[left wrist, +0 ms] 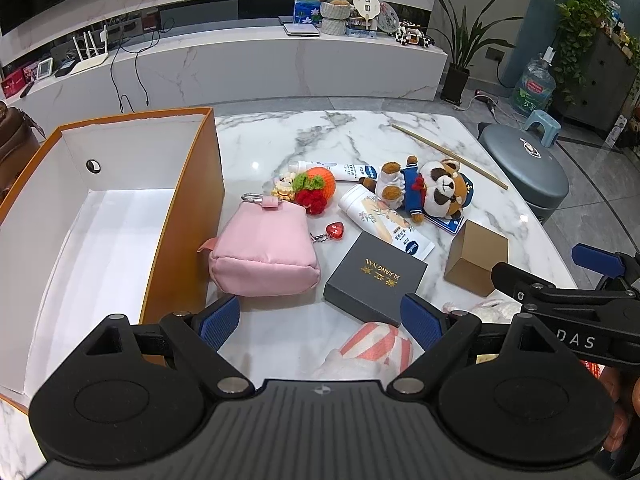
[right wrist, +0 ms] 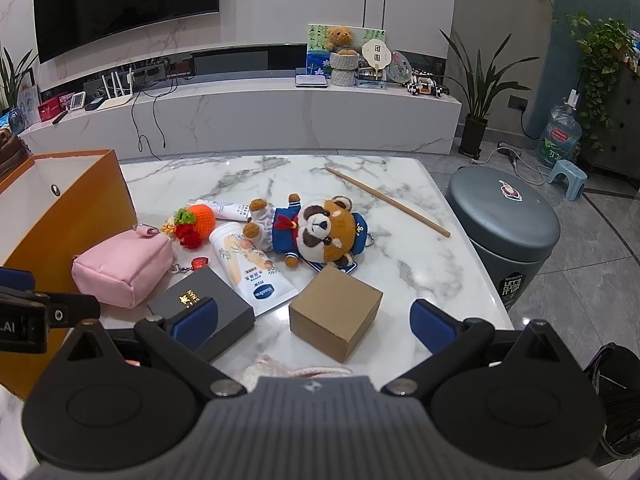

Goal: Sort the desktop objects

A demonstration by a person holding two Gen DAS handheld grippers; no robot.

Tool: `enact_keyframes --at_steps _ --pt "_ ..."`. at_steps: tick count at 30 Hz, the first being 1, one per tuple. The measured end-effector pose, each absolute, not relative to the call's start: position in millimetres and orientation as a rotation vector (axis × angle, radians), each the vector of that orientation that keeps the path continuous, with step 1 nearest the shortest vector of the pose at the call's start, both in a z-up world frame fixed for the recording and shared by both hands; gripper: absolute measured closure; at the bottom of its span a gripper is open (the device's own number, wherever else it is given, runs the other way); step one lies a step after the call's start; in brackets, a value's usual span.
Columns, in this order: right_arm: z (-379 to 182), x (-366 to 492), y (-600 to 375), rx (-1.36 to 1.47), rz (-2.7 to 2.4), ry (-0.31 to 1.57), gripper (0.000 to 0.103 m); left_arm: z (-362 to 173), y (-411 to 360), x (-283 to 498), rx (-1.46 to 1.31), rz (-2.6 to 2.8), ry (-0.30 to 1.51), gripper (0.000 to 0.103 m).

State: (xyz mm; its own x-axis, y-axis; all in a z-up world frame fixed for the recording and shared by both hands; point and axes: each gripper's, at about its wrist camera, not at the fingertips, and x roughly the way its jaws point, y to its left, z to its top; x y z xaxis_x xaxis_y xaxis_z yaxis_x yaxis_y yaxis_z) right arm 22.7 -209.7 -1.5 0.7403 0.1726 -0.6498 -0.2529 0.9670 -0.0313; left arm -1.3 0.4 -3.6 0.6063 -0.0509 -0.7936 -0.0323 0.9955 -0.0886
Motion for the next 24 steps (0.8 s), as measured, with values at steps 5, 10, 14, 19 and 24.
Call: enact_keyframes --at_steps 5,10,14,19,24 --pt "-1.9 22.7 -209.7 -0.121 0.236 0.702 0.001 -3.1 0.2 -1.3 -0.098 -0.01 0.919 0.0" --pt "-1.9 22.3 -209.5 -0.122 0.24 0.701 0.001 -3.1 0.2 -1.3 -0.098 -0.009 0.92 0.0" --pt "-2.4 22.1 -209.3 -0.121 0.239 0.703 0.001 -3.1 0.1 -1.7 -0.098 -0.009 0.921 0.0" --pt "-2.2 22.0 -210.1 -0.121 0.239 0.703 0.001 -3.2 0.3 -1.4 -0.097 -0.009 0.923 0.0" --pt "-1.7 21.8 -209.8 -0.121 0.24 0.704 0.001 -2.5 -0.5 -1.9 -0.093 -0.01 0.926 0.0"
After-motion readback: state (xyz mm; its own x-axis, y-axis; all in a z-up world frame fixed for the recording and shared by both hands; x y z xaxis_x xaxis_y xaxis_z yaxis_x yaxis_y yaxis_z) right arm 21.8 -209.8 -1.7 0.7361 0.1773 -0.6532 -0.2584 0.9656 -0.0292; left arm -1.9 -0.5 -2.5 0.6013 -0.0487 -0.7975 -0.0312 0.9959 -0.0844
